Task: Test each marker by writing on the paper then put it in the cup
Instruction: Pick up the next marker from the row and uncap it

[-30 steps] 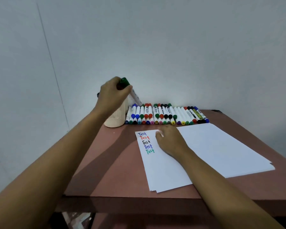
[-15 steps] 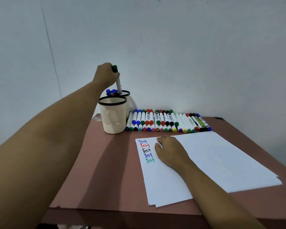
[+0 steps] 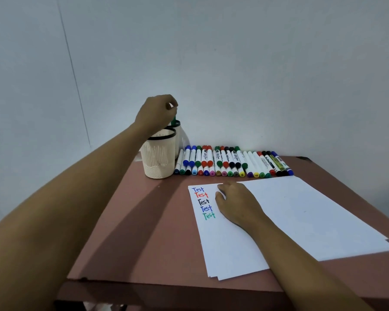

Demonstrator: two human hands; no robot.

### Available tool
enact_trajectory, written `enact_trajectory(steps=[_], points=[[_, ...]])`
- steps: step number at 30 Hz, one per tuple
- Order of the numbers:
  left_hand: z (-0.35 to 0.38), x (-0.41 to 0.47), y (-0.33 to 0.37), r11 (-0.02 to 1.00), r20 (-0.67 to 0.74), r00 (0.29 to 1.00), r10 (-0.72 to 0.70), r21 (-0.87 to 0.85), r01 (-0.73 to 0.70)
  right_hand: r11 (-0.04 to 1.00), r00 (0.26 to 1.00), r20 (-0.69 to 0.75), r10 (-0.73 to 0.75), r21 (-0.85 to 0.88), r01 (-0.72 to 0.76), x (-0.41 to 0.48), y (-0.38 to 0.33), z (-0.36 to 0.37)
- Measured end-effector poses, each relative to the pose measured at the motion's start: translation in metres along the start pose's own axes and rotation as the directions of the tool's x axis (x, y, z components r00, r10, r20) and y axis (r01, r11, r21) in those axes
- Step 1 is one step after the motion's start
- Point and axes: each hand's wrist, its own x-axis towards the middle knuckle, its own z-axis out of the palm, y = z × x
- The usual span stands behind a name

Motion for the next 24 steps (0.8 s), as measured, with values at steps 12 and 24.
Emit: enact_trajectory(steps=[12, 24], points=[[0.058, -0.129, -0.002, 0.999, 0.372, 0.928, 0.035, -0.018, -0.031, 0.997, 1.0, -0.01, -0.001, -0.079, 0.001, -0.002, -0.005, 0.002], [0.07, -0.132, -0.012, 0.995, 0.525, 0.85, 0.047, 0.053, -0.088, 0.984, 0.977, -0.118, 0.176, 0.051, -0.171, 0.055, 0.024, -0.035]])
